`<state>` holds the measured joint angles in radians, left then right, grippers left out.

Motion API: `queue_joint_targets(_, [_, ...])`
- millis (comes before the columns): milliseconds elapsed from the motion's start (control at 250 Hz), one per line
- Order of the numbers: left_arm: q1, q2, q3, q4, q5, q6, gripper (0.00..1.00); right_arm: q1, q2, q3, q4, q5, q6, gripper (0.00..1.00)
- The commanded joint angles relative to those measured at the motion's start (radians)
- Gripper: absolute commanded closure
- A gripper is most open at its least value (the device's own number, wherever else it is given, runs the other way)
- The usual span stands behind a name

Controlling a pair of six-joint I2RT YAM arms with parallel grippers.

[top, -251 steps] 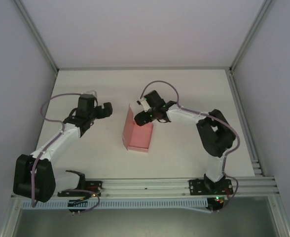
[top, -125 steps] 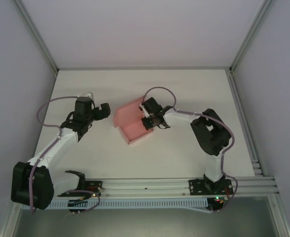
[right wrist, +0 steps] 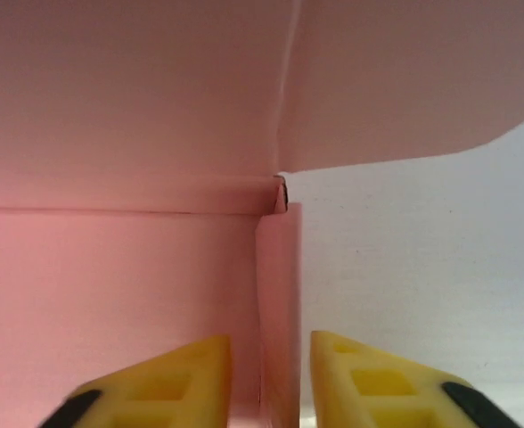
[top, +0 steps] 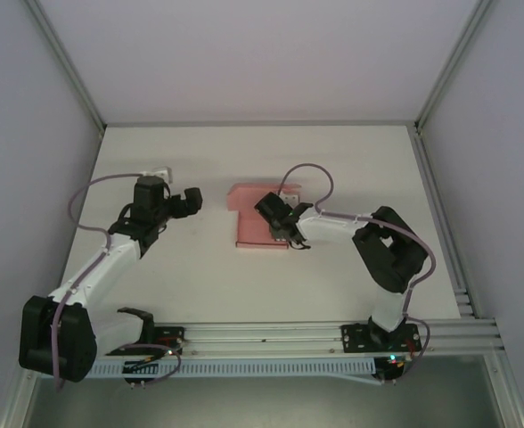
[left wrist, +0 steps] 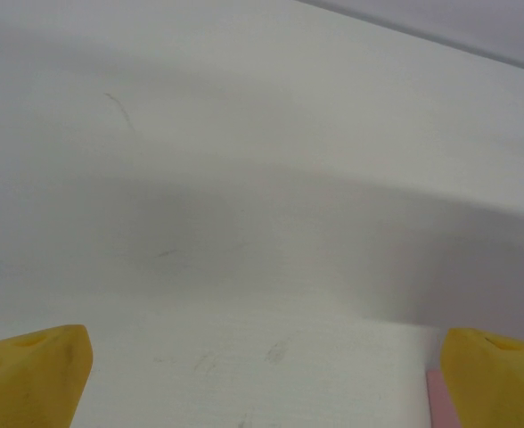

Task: Assemble paper box

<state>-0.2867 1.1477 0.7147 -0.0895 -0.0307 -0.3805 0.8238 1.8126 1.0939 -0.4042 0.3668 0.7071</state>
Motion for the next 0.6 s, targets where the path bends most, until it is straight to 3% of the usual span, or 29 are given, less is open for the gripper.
queue_joint_targets(0, [0.007,0.018,-0.016,0.079,0.177,0.111,0.00,0.001,-0.079,-0.012,-0.015,0.060,0.018,0.62])
queue_joint_targets(88, [0.005,0.033,-0.016,0.117,0.313,0.191,0.00,-0.001,-0.140,-0.027,0.010,0.048,-0.043,0.44])
queue_joint_targets(228, [-0.018,0.097,0.043,0.098,0.454,0.323,0.00,-0.018,-0.247,-0.051,0.037,0.038,-0.174,0.26])
queue_joint_targets(351, [-0.057,0.171,0.107,0.062,0.536,0.425,0.00,-0.083,-0.342,-0.091,0.111,-0.053,-0.330,0.15])
queue_joint_targets(435, [-0.087,0.234,0.165,0.018,0.542,0.498,0.00,-0.166,-0.388,-0.122,0.192,-0.238,-0.463,0.07])
queue_joint_targets(595, [-0.121,0.369,0.282,-0.064,0.545,0.576,0.05,-0.307,-0.378,-0.095,0.231,-0.489,-0.702,0.07])
